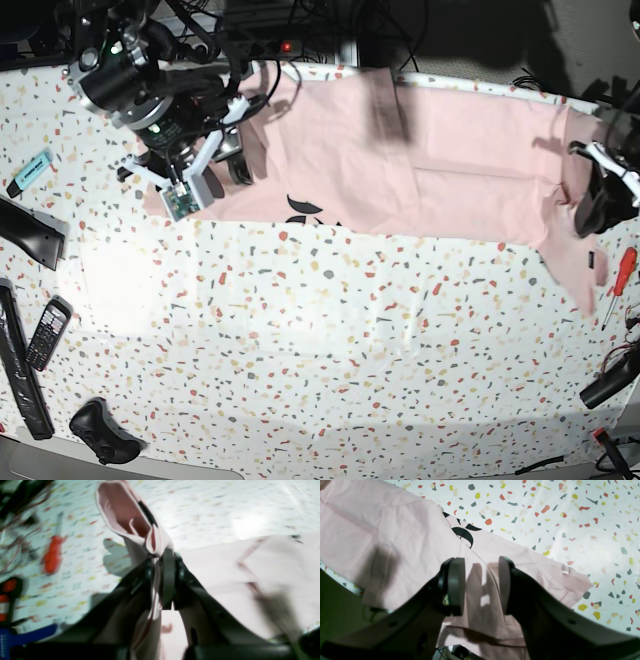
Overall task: Fold the T-shirt properly
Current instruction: 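Grasp the shirt's other end with the left gripper and fold it toward the right gripper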
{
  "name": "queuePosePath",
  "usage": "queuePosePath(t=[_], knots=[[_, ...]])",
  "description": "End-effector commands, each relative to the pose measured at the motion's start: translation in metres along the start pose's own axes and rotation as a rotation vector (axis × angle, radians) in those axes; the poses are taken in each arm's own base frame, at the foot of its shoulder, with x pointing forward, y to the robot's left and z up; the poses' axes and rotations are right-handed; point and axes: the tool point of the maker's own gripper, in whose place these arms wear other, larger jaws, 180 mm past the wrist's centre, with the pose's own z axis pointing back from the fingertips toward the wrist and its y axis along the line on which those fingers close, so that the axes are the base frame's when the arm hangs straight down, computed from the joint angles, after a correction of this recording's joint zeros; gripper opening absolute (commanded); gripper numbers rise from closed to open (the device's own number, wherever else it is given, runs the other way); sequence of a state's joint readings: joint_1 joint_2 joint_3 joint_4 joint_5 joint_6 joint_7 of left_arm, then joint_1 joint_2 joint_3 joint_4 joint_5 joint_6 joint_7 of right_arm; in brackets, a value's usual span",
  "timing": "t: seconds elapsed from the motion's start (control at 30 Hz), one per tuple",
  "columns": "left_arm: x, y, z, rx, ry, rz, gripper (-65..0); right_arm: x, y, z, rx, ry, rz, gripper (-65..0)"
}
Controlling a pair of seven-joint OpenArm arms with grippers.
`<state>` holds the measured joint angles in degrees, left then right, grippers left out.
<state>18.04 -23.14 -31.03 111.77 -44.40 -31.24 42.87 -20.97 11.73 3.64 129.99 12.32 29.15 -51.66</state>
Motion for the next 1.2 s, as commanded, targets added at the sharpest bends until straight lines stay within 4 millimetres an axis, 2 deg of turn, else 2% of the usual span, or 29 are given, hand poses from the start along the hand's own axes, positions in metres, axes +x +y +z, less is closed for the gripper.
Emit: queuePosePath(t=[0.0,0.2,0.47,0.7,0.8,1.03,1.13,1.17], knots=[[0.012,-0.006,0.001,-0.023,-0.037,-0.013,-65.0,0.011,0.000,0.003,0.000,-0.044,0.005,-43.4],[-0.001,-0.048,-0.019,-0.136,-0.005,0.017,-65.0,0.011,0.000,0.003,0.000,-0.044,0.006,-43.4],[-0.020,-0.083,-0.045,-0.138,0.046,0.009,-65.0,0.011,0.000,0.003,0.000,-0.044,0.006,-43.4],[-0.036,-0.120,-0.054,-0.233,0.084,0.010,-65.0,0.011,0.000,0.003,0.000,-0.044,0.006,-43.4],[-0.046,-0.125,-0.060,-0.238,0.094,0.045,-65.0,0.011,0.000,0.003,0.000,-0.048,0.006,-43.4],[-0.059,-0.119,-0.079,-0.204,0.103,0.089,-65.0,0.015,-0.001,0.003,-0.001,-0.061,0.007,-43.4],[-0.058,-0.129,-0.081,-0.232,0.100,0.148,-65.0,0.018,-0.002,0.002,-0.005,-0.070,0.011,-43.4],[-0.056,-0.136,-0.080,-0.263,0.089,0.175,-63.1,0.020,-0.003,0.002,-0.007,-0.074,0.013,-43.4]])
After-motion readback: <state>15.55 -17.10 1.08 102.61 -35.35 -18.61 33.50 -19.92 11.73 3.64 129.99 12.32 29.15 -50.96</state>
